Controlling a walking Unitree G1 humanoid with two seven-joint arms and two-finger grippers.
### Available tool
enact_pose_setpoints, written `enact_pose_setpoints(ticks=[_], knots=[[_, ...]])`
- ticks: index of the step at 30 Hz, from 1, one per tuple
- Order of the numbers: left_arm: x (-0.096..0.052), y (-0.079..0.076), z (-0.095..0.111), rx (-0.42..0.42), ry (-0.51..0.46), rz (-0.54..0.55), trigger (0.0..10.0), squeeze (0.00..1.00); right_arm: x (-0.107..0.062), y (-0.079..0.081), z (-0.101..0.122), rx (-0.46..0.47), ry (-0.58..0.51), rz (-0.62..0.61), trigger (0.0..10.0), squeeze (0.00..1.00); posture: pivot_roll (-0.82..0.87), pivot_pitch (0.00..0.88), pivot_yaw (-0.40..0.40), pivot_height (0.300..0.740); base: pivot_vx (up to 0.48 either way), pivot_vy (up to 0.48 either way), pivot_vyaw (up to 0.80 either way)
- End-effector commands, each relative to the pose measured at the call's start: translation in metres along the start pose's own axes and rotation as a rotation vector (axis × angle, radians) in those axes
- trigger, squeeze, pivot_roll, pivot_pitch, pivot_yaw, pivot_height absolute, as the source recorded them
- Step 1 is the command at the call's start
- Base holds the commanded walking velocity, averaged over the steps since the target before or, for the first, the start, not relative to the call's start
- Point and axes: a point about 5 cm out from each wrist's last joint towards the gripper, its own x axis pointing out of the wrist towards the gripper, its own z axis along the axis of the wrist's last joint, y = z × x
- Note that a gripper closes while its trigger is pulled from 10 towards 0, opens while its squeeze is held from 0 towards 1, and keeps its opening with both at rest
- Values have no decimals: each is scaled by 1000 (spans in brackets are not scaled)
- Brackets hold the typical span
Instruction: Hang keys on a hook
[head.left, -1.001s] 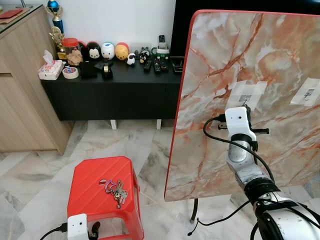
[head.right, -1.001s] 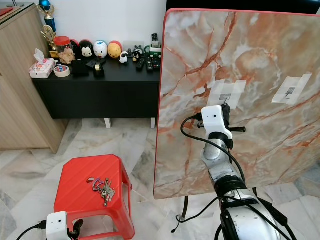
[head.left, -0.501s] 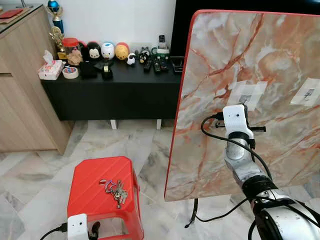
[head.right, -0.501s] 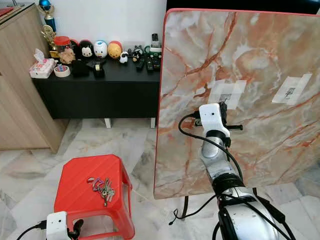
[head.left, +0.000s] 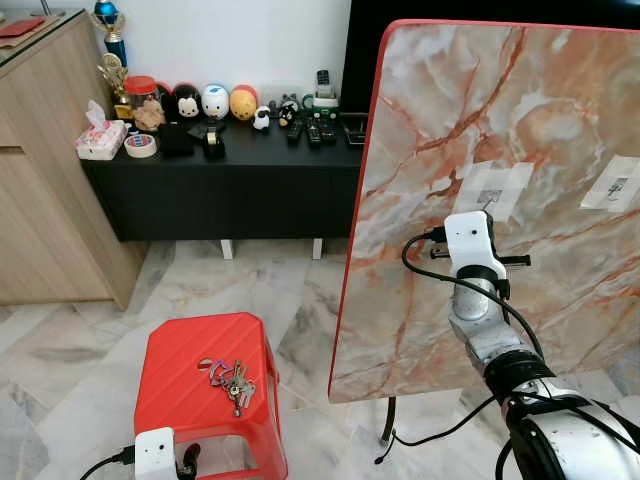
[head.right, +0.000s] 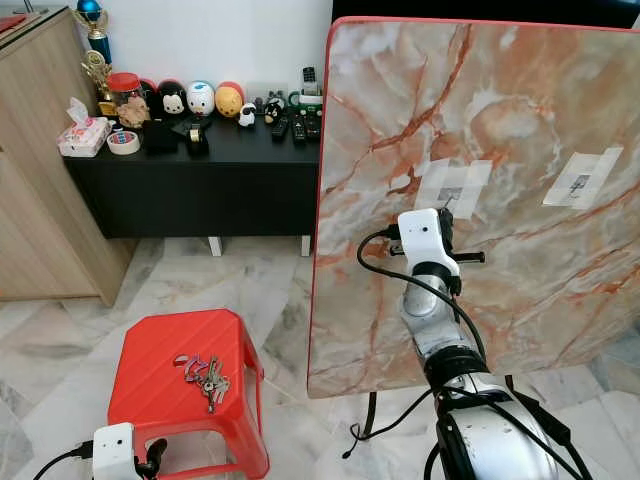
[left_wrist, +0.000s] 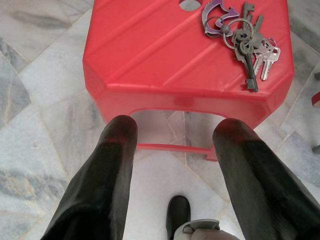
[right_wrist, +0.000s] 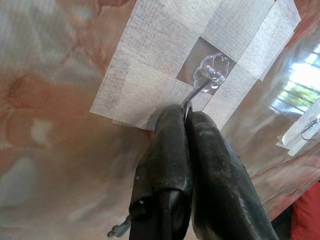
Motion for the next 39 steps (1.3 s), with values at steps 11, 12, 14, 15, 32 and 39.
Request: enact_pose_setpoints(ticks=[11,12,14,15,32,39], knots=[[0,0,-2,1,20,0,10000,0,1,4,5,24,-9,22,10000,1000,82,0,-86,728,0,0,0],[0,0,-2,2,21,0,10000,0,0,4,5,24,-10,24,10000,1000,82,0,-86,728,0,0,0],[0,0,-3,3,24,1,10000,0,-2,7,4,23,-14,36,10000,1000,80,0,-87,728,0,0,0],[0,0,-3,3,24,1,10000,0,-2,7,4,23,-14,36,10000,1000,80,0,-87,728,0,0,0],[-1,-3,-7,14,45,-11,10000,0,-85,42,-104,204,419,345,10000,0,73,0,-88,728,0,0,0],[-2,-1,-8,19,58,-12,10000,0,-154,41,-171,435,885,304,10000,0,76,0,-76,728,0,0,0]])
